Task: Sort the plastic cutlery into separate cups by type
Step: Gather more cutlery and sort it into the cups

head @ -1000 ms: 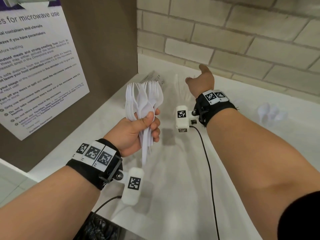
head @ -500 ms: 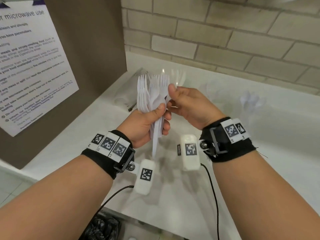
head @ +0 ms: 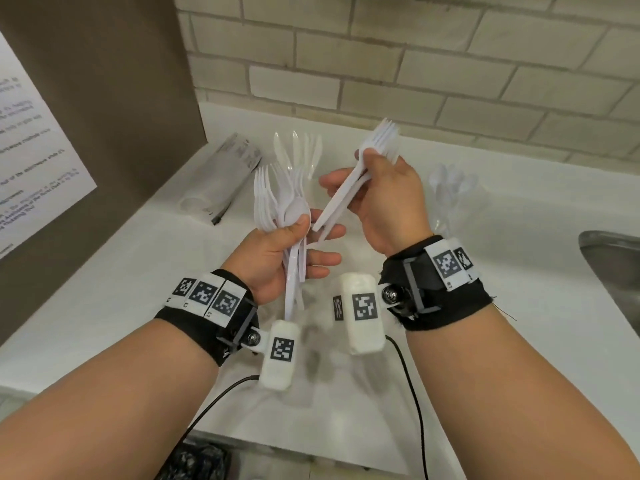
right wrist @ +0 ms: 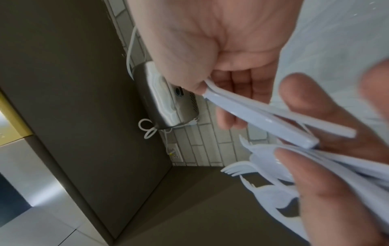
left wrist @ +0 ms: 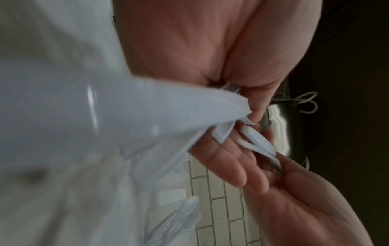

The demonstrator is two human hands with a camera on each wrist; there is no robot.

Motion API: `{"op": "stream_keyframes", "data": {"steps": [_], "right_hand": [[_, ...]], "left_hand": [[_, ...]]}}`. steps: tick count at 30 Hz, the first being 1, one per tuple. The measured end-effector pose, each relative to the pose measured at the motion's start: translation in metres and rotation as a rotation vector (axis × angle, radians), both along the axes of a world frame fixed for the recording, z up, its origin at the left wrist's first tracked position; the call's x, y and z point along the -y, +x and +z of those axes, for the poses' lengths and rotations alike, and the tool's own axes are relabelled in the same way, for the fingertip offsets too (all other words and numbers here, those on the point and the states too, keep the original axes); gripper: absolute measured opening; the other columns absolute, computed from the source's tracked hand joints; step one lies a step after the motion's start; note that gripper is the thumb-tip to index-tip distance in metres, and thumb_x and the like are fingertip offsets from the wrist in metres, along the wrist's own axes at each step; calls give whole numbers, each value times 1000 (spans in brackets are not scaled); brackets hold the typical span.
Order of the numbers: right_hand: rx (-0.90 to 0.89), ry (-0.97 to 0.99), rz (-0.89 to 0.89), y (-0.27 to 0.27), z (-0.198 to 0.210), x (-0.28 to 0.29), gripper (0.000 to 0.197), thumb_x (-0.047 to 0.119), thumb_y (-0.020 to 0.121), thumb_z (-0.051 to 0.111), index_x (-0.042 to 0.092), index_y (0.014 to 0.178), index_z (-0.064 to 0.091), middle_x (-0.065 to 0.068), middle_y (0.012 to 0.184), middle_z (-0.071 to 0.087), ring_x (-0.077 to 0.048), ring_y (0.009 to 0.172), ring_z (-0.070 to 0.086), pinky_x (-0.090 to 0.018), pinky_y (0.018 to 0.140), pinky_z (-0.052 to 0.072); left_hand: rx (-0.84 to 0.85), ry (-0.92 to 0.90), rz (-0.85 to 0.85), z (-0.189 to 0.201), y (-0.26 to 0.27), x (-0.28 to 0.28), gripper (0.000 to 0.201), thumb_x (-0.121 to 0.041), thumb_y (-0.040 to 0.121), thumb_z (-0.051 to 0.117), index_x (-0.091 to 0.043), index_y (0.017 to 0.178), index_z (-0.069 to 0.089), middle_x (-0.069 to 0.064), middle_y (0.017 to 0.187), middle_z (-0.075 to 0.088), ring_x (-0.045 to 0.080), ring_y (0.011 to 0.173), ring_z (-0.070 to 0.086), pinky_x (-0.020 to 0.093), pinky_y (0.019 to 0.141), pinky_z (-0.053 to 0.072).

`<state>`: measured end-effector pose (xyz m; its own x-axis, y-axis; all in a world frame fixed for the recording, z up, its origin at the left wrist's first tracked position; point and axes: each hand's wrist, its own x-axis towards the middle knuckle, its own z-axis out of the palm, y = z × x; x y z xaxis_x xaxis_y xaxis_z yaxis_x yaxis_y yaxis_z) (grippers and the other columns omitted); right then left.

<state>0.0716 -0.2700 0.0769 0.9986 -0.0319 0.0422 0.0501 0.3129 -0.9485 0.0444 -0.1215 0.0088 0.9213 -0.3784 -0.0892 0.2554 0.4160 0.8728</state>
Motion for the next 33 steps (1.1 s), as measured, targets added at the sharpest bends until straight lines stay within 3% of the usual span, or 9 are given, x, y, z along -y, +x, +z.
{"op": "stream_keyframes", "data": {"steps": [3, 7, 10, 13, 16, 21, 26, 31, 33], "right_hand": [[32, 18, -34, 1, 8, 6, 18, 23, 103, 34, 9, 109, 44, -6, 55, 54, -28, 51, 60, -41, 60, 56], [19, -200, -71, 8, 3, 13, 22, 39, 98, 48, 18, 98, 54, -1, 56, 47, -12, 39, 36, -22, 43, 31], [-61, -243, 121, 10, -15, 11, 12, 21, 87, 68, 14, 93, 61, 0, 67, 58, -9, 40, 38, -21, 41, 29], [-162, -104, 390, 7, -28, 6, 13, 11, 89, 63, 11, 102, 62, 5, 61, 57, -5, 36, 36, -17, 37, 25], [-101, -122, 452, 4, -28, 1, 23, 12, 94, 56, 13, 117, 58, 7, 48, 52, -6, 35, 40, -17, 37, 24], [-14, -126, 391, 6, -23, -3, 11, 7, 93, 57, 12, 84, 57, 7, 48, 46, -8, 34, 31, -22, 41, 19], [-21, -127, 438, 1, -23, -4, 10, 11, 92, 58, 9, 101, 62, -1, 50, 46, -8, 34, 31, -20, 40, 21], [-8, -129, 374, 1, -19, -5, 15, 9, 92, 60, 10, 79, 53, -1, 52, 46, -11, 36, 32, -22, 42, 26], [-7, -141, 333, 0, -18, -6, 12, 15, 93, 61, 8, 85, 55, -10, 65, 53, -11, 38, 32, -25, 43, 30]], "left_hand": [[-8, 0, -10, -2, 1, 2, 21, -28, 90, 52, -16, 99, 65, 6, 109, 72, 20, 54, 66, 28, 51, 53], [-37, -114, -67, -8, 5, -2, 20, -27, 79, 70, -14, 95, 72, 0, 89, 58, 9, 41, 41, 21, 41, 36], [-35, -222, -203, -8, 8, -6, 37, -33, 72, 78, -10, 101, 71, -4, 76, 52, 6, 39, 39, 20, 39, 35], [-32, -281, -305, -7, 9, -7, 36, -32, 80, 71, -7, 105, 69, -3, 74, 53, 6, 40, 43, 20, 39, 37], [-33, -288, -324, -7, 10, -8, 33, -31, 82, 69, -6, 103, 69, -2, 73, 54, 7, 41, 45, 20, 40, 35], [-44, -247, -271, -9, 9, -9, 28, -32, 77, 73, -9, 94, 71, -1, 72, 54, 8, 40, 43, 20, 40, 36], [-51, -231, -245, -6, 7, -10, 25, -33, 79, 71, -11, 91, 68, -1, 70, 55, 8, 40, 43, 20, 40, 37], [-79, -105, -57, 2, 3, -5, 23, -25, 93, 47, -12, 85, 65, 2, 69, 60, 13, 43, 50, 23, 43, 42], [-74, -14, 49, 5, 3, -5, 25, -23, 96, 46, -10, 85, 64, 4, 71, 67, 17, 48, 59, 25, 47, 49]]}}
